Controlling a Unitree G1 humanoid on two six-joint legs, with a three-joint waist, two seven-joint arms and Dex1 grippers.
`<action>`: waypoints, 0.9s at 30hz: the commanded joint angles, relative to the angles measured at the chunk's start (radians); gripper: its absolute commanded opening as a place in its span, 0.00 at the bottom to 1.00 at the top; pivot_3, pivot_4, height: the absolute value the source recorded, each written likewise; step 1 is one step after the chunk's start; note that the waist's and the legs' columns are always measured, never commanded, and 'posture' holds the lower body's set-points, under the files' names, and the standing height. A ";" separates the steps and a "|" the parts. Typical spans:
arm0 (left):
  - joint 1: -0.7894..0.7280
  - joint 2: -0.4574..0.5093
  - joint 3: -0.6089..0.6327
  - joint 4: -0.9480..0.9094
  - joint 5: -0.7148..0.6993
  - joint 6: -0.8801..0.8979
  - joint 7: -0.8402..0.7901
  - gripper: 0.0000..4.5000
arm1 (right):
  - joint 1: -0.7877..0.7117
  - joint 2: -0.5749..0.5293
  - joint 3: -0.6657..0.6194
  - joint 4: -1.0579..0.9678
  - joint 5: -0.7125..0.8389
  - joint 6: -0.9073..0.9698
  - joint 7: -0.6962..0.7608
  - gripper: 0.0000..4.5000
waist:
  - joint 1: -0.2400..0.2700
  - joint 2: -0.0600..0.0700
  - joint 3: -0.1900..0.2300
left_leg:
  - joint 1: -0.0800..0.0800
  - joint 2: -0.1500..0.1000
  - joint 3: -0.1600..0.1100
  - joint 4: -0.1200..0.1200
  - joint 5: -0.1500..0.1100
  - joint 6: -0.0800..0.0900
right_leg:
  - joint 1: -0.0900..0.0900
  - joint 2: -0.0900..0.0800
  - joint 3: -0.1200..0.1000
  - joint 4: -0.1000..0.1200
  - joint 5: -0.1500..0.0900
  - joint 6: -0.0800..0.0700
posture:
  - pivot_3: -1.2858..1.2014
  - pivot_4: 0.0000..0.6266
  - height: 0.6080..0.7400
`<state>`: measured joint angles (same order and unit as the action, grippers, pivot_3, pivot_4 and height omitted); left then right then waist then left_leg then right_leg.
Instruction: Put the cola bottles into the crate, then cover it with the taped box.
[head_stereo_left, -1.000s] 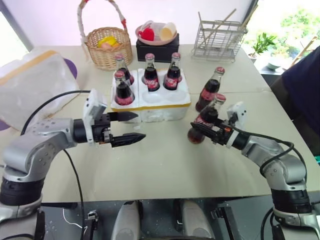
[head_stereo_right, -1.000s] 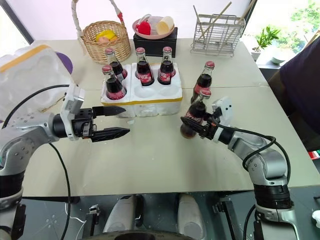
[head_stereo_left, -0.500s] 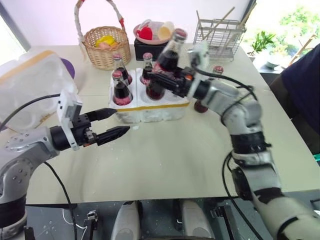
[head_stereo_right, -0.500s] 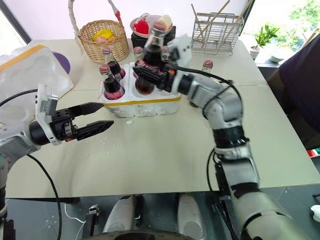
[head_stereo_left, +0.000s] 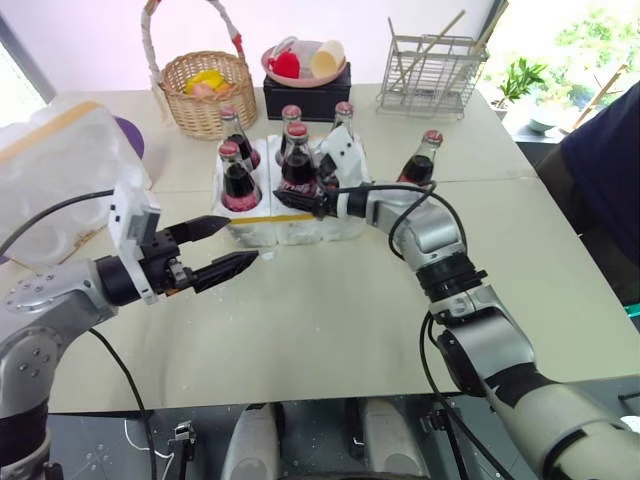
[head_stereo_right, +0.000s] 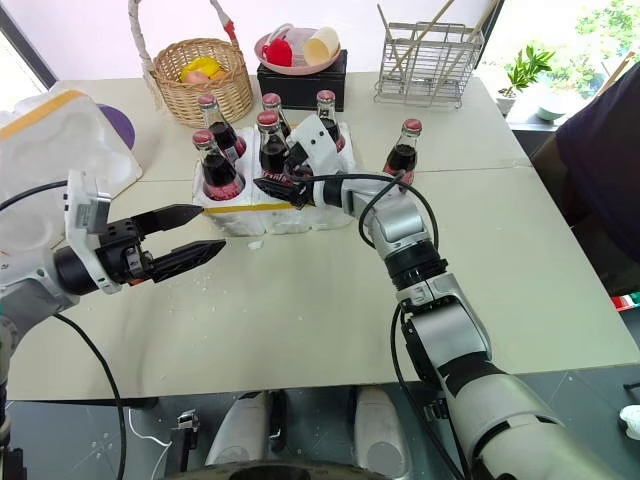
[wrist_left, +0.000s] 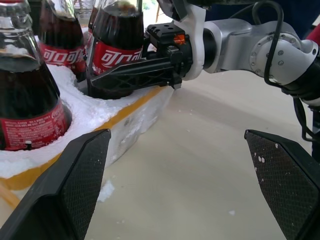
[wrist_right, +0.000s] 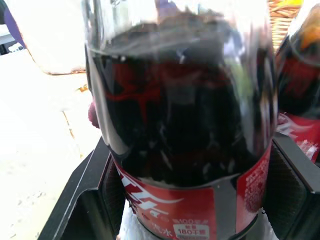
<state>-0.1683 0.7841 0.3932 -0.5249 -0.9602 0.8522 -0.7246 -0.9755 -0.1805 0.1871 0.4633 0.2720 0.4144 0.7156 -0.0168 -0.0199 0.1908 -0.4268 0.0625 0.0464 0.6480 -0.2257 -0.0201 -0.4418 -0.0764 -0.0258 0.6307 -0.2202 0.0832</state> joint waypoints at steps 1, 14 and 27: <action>-0.042 0.015 -0.018 0.008 0.007 -0.034 -0.017 1.00 | -0.005 -0.011 -0.031 -0.083 0.000 0.005 0.007 0.63 | 0.005 0.000 0.000 | 0.000 0.000 0.000 0.000 0.000 0.000 | 0.000 0.000 0.000 0.000 0.000 0.000 | 0.52 0.24 1.00; -0.119 0.000 -0.119 0.058 0.044 -0.063 -0.061 1.00 | 0.175 -0.059 -0.168 -0.353 0.059 0.160 -0.098 0.99 | 0.010 0.000 0.000 | 0.000 0.000 0.000 0.000 0.000 0.000 | 0.001 0.000 -0.001 -0.001 0.000 0.000 | 0.52 0.24 1.00; -0.196 -0.012 -0.201 0.153 0.101 -0.106 -0.148 1.00 | 0.654 -0.259 -0.535 -0.947 0.250 0.539 -0.320 0.99 | 0.005 0.000 0.000 | 0.002 0.000 0.000 0.001 0.000 0.000 | 0.002 0.000 0.000 -0.001 -0.002 -0.004 | 0.52 0.24 1.00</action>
<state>-0.3397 0.7727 0.1968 -0.3711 -0.8679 0.7715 -0.8532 -0.3135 -0.4210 -0.3050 -0.4577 0.5318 0.9834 0.4252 -0.0120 -0.0204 0.1905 -0.4249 0.0621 0.0466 0.6497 -0.2256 -0.0203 -0.4396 -0.0769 -0.0258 0.6296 -0.2225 0.0793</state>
